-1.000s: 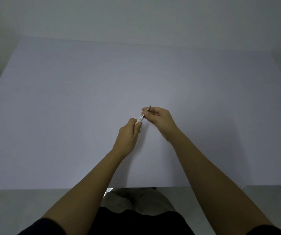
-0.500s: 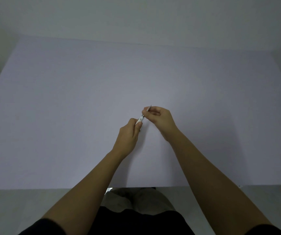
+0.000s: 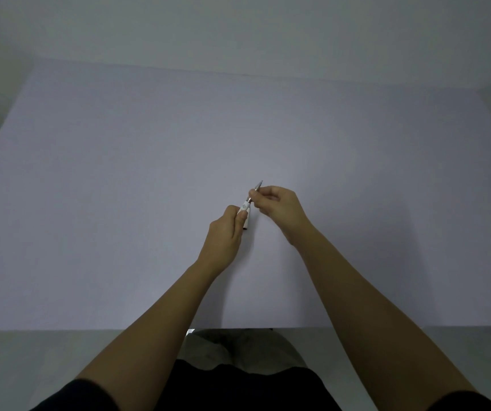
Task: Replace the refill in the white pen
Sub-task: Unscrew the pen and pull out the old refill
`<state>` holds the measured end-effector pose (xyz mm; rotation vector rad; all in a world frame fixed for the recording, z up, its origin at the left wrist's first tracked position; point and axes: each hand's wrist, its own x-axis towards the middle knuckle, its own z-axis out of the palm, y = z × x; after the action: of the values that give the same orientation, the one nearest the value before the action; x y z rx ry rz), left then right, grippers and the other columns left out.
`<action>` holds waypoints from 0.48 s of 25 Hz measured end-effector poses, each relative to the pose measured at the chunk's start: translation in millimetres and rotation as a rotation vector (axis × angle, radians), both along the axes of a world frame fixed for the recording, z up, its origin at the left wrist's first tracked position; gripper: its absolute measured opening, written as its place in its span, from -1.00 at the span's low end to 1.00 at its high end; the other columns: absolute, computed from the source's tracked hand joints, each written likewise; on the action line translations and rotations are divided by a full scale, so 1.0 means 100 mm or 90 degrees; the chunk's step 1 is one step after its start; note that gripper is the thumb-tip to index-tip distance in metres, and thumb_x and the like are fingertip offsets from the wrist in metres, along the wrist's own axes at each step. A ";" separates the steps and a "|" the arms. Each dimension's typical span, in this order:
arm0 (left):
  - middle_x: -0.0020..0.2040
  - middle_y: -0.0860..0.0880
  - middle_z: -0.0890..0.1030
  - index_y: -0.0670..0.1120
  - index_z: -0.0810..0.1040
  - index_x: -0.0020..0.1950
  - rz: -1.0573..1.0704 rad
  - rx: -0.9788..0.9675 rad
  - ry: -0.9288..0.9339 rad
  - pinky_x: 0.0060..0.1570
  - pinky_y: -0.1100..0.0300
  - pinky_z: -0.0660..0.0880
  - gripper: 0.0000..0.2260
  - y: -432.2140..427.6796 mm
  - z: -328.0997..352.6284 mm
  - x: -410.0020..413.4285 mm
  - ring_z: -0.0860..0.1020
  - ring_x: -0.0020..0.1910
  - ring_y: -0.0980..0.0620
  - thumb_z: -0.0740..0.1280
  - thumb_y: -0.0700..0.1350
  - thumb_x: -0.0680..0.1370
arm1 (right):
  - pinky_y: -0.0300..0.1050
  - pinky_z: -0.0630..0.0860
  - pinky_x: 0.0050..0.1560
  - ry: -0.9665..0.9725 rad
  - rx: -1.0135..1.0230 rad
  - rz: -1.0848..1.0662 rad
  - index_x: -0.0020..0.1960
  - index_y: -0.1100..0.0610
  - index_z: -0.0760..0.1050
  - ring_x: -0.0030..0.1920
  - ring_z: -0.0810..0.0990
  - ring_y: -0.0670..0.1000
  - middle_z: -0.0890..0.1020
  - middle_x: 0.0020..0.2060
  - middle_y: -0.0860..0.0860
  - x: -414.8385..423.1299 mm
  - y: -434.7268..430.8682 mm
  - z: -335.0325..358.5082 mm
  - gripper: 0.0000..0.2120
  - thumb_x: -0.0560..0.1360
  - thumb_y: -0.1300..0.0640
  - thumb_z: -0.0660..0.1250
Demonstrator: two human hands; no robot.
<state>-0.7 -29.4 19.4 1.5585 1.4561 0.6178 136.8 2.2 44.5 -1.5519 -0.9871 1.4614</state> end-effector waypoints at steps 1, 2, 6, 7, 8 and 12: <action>-0.29 -0.01 0.47 -0.08 0.36 -0.12 0.001 -0.002 -0.002 -0.33 0.20 0.33 -0.73 0.01 0.00 0.00 0.38 -0.37 0.07 0.02 0.04 0.64 | -0.25 0.46 -0.02 0.013 -0.003 0.001 -0.01 0.19 0.59 -0.12 0.59 -0.11 0.64 -0.18 -0.03 -0.01 0.00 0.01 -0.84 0.50 0.11 0.34; -0.28 -0.03 0.48 -0.09 0.36 -0.12 0.001 -0.004 -0.003 -0.34 0.21 0.32 -0.73 0.02 0.00 0.01 0.38 -0.37 0.07 0.01 0.04 0.64 | -0.24 0.47 0.01 0.026 -0.004 0.006 0.01 0.18 0.59 -0.05 0.60 -0.07 0.64 -0.11 0.00 -0.01 0.01 0.02 -0.85 0.52 0.12 0.31; -0.24 -0.07 0.50 -0.12 0.37 -0.06 0.003 -0.010 0.002 -0.34 0.20 0.32 -0.71 0.03 -0.01 0.00 0.39 -0.36 0.06 -0.02 0.03 0.64 | -0.12 0.42 0.26 0.078 -0.018 0.048 0.24 0.21 0.49 0.19 0.55 0.02 0.58 0.14 0.10 -0.04 0.04 0.00 -0.73 0.58 0.19 0.19; -0.24 -0.07 0.50 -0.13 0.37 -0.05 0.006 -0.013 -0.001 -0.34 0.20 0.32 -0.70 0.04 -0.01 0.00 0.38 -0.36 0.06 -0.02 0.03 0.64 | -0.11 0.41 0.27 0.078 -0.025 0.048 0.22 0.21 0.49 0.20 0.55 0.02 0.60 0.15 0.11 -0.04 0.05 0.01 -0.73 0.57 0.16 0.22; -0.25 -0.07 0.49 -0.13 0.38 -0.04 0.008 -0.015 -0.003 -0.34 0.20 0.32 -0.70 0.05 -0.01 0.00 0.38 -0.37 0.07 -0.02 0.03 0.64 | -0.12 0.41 0.26 0.064 -0.024 0.040 0.20 0.19 0.51 0.18 0.57 0.01 0.63 0.10 0.10 -0.04 0.06 0.01 -0.73 0.54 0.13 0.27; -0.24 -0.05 0.49 -0.10 0.37 -0.05 0.005 -0.019 -0.003 -0.33 0.20 0.33 -0.72 0.08 -0.02 0.00 0.39 -0.36 0.08 -0.02 0.04 0.64 | -0.17 0.46 0.09 0.045 0.001 -0.029 0.15 0.17 0.53 -0.02 0.61 -0.06 0.64 -0.15 -0.02 -0.03 0.12 -0.01 -0.76 0.48 0.19 0.36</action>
<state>-0.6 -21.4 17.3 1.5276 1.4625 0.6014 133.4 14.1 43.8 -1.5011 -0.9057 1.4742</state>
